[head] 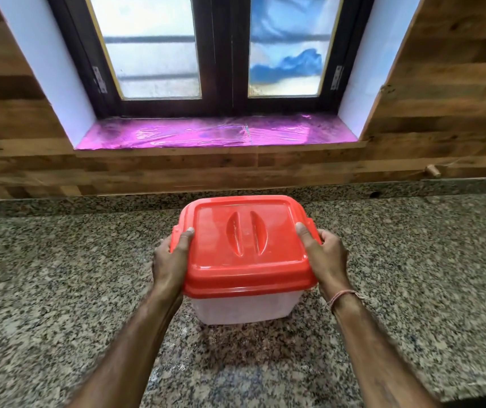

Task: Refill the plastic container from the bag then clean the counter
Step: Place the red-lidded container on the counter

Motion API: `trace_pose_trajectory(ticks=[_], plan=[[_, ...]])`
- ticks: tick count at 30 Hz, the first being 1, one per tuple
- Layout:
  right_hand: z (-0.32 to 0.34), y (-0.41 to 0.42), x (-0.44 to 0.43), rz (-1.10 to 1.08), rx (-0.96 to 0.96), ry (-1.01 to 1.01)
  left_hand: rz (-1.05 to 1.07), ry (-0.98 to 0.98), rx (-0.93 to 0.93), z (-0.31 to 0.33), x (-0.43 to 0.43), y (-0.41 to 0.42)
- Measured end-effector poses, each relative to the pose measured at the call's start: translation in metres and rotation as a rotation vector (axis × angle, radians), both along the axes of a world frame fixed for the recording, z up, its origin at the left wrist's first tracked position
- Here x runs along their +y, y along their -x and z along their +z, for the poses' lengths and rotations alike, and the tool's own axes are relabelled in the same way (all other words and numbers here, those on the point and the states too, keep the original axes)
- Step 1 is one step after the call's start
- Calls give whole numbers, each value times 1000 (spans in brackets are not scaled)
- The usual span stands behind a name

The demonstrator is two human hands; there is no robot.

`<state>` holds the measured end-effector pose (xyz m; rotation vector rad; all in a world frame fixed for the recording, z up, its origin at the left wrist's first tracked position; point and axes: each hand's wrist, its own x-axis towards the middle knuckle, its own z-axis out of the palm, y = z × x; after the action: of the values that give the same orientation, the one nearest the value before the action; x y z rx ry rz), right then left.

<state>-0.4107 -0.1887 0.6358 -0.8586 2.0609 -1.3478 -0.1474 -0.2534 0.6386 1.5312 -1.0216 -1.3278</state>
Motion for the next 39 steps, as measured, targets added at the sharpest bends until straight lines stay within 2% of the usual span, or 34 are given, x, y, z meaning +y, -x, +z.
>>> trace_pose_trajectory(ticks=[5, 8, 14, 16, 19, 21, 23, 25, 29, 33, 35, 37, 39], plan=[[5, 2, 7, 137, -200, 88, -19, 62, 11, 6, 6, -1], [5, 2, 11, 169, -245, 97, -38, 59, 15, 9, 10, -1], [20, -14, 15, 150, -53, 157, -2, 124, 53, 23, 15, -3], [25, -15, 15, 126, -48, 208, 9, 191, 63, 34, 16, -3], [33, -3, 15, 102, -315, 266, -15, 266, 41, 52, 16, 3], [40, 15, 18, 82, -487, 299, -59, 242, 88, 61, 14, 13], [46, 40, 24, 32, -571, 343, -114, 245, 143, 65, 13, 28], [49, 70, 35, -18, -582, 368, -162, 316, 27, 60, 17, 51], [40, 141, 62, -126, -570, 399, -378, 440, -498, 35, 40, 108], [17, 212, 89, -234, -527, 437, -622, 441, -872, 17, 60, 163], [-4, 244, 103, -282, -526, 445, -615, 442, -1015, 7, 63, 172], [-25, 277, 112, -288, -541, 423, -512, 473, -1129, 1, 69, 185], [-49, 293, 112, -275, -534, 335, -415, 531, -1148, -1, 74, 191]])
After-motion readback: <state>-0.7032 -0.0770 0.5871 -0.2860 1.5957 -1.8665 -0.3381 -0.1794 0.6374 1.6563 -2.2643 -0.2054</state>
